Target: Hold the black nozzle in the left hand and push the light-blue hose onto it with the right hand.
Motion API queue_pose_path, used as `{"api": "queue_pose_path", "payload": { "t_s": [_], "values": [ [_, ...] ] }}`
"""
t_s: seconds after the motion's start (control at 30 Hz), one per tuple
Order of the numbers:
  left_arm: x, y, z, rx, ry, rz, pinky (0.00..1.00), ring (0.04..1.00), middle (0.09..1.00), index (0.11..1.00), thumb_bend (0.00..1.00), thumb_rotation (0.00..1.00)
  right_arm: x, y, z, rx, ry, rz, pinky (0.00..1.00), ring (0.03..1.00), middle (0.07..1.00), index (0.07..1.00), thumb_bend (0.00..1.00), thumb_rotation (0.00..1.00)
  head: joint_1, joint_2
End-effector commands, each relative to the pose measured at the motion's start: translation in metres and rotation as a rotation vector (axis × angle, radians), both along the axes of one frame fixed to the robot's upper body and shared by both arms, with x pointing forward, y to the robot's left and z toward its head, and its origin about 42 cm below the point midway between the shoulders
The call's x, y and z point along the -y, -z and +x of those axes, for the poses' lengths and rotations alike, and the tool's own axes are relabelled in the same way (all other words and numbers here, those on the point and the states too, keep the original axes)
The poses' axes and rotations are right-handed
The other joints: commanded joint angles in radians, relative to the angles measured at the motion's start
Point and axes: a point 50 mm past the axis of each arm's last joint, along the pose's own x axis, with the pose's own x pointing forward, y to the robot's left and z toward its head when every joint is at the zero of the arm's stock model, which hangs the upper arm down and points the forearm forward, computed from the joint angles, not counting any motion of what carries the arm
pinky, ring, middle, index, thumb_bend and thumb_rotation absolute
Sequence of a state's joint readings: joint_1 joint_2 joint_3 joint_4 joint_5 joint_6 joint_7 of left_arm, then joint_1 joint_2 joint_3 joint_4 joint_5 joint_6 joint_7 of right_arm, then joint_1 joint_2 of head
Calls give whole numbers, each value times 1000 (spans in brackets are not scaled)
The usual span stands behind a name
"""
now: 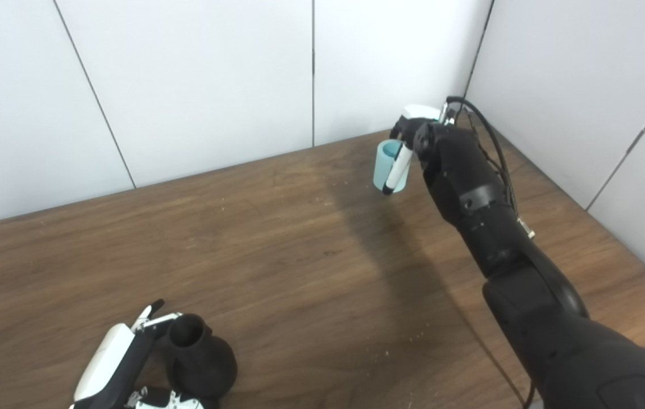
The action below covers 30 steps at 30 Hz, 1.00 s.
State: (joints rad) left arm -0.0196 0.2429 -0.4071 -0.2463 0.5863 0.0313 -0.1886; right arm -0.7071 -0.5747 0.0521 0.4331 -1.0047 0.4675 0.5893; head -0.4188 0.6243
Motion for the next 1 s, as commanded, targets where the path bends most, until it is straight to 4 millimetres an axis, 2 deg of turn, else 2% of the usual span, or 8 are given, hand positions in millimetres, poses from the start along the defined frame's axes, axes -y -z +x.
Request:
{"api": "queue_pose_path", "payload": {
  "t_s": [0.0,0.1,0.3,0.43,0.57,0.8,0.97],
  "values": [
    [-8,26,-11,-135,-11,98,1000,694,486,488,522,0,5,-38,8,96,7,-27,625,706,744,853,940,95,-2,1],
    [-8,27,-11,-136,-12,99,1000,694,486,488,522,0,5,-38,8,86,8,-27,713,779,836,846,943,91,0,1],
    [-7,26,-11,-134,-12,103,1000,694,486,488,522,0,4,-30,5,70,2,-24,678,761,812,822,938,74,2,1],
    [-7,25,-11,-131,-11,103,1000,694,486,488,522,0,5,-25,6,56,1,-34,647,714,777,807,935,68,4,6],
    [-7,26,-12,-132,-9,101,1000,692,486,488,522,0,3,-27,7,58,-5,-42,628,699,765,796,932,66,8,5],
    [-4,26,-13,-138,-2,96,1000,690,487,487,522,0,0,-31,8,89,-20,-38,635,730,785,787,917,60,14,4],
    [-3,27,-13,-142,4,95,1000,690,484,490,522,0,-1,-29,10,107,-30,-44,638,707,766,775,906,53,14,1]
  ]
}}
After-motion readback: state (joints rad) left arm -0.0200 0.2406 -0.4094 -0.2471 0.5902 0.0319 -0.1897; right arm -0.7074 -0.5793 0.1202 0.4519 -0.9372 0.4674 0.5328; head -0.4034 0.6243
